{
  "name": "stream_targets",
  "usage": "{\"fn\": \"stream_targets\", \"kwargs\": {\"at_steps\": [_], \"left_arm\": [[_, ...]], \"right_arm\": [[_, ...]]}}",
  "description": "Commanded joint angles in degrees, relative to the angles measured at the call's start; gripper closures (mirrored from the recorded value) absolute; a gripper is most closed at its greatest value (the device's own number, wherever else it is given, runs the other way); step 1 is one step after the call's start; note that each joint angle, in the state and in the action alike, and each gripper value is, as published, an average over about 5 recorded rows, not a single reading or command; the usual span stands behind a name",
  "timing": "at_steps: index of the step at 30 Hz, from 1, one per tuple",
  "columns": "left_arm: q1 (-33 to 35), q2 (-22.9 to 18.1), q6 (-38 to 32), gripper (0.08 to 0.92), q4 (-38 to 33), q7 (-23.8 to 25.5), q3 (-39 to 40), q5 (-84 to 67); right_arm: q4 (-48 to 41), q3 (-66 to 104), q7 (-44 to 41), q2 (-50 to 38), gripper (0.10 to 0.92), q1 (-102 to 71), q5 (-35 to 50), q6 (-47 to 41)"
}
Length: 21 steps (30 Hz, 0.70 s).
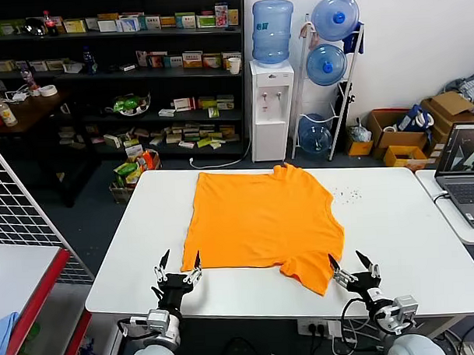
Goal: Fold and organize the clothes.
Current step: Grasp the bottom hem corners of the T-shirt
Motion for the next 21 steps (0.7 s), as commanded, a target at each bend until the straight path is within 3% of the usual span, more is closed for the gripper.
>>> {"fn": "stream_targets", "kwargs": {"at_steps": [1, 11, 21], "left_arm": [[-0.4, 1.5, 5.2, 0.177, -0.2, 1.5, 0.8, -2.8], [-5.0, 3.1, 12.5, 0.177, 1.5, 0.1, 1.8, -10.5], [-6.7, 2.1, 14.4, 0.177, 4.1, -0.9, 2.6, -13.1]], "right_arm": [[-0.1, 0.1, 0.7, 0.1, 0.203, -0.1, -0.3, -3.1], [-1.8, -3.1, 0.4, 0.6, 0.203, 2.7, 0.0, -6.8], [-1.6, -4.9, 1.1, 1.7, 0.205, 3.9, 0.2, -8.8]]}}
